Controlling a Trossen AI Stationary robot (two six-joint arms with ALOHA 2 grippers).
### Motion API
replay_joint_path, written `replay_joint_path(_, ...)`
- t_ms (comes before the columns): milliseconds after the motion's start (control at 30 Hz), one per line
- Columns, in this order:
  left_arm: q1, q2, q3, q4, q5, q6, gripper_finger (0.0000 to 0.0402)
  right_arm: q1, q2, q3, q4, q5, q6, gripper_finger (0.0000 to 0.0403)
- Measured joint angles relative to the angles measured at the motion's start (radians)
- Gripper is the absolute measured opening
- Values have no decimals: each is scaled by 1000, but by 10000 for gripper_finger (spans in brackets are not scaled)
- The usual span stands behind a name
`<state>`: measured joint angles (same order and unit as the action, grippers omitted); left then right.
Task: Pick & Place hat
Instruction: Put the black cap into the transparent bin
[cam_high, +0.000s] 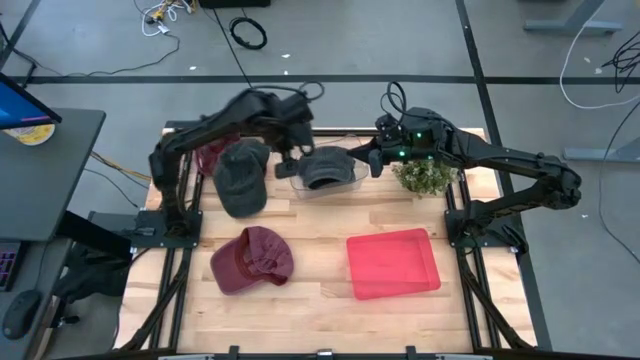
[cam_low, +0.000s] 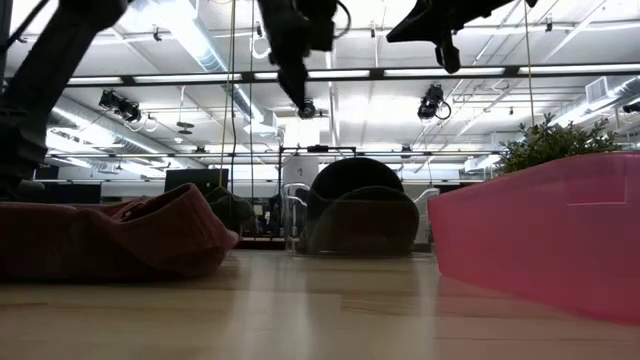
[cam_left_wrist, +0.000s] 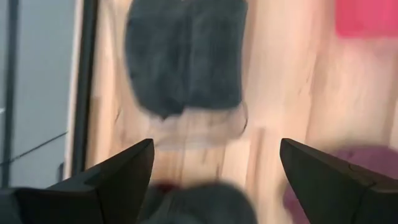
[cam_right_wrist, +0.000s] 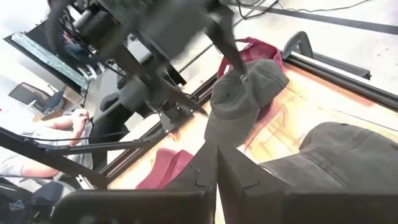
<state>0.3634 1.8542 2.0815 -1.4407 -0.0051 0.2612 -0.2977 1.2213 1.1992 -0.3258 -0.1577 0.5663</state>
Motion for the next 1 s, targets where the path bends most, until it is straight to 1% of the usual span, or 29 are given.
replay_joint_path(100,7,-49,0,-89,-62,-1,352,0,0,0,-15,-4,0,23)
replay_joint_path(167,19,-67,0,-131,-80,6,352,0,0,0,-21,-12,-3,30)
replay_joint_path(333,92,-110,-58,-127,-84,3,352,0,0,0,-23,-18,-4,49)
replay_joint_path(467,182,-130,-177,-126,-113,-78,352,0,0,0,-29,-17,-4,65)
replay_joint_path(633,294,-131,-368,-113,-133,-171,352,0,0,0,-30,-17,-4,82)
replay_joint_path(733,328,-129,-504,-84,-150,-167,352,0,0,0,-30,-17,-4,89)
replay_joint_path(800,344,-135,-584,-53,-152,-135,352,0,0,0,-30,-17,-4,94)
replay_joint_path(900,354,-135,-684,63,-195,-113,352,0,0,0,-28,-16,-10,98)
replay_joint_path(967,354,-135,-728,134,-239,-108,352,0,0,0,-28,-16,-10,100)
replay_joint_path(1000,354,-135,-747,163,-243,-93,352,0,0,0,-28,-16,-10,100)
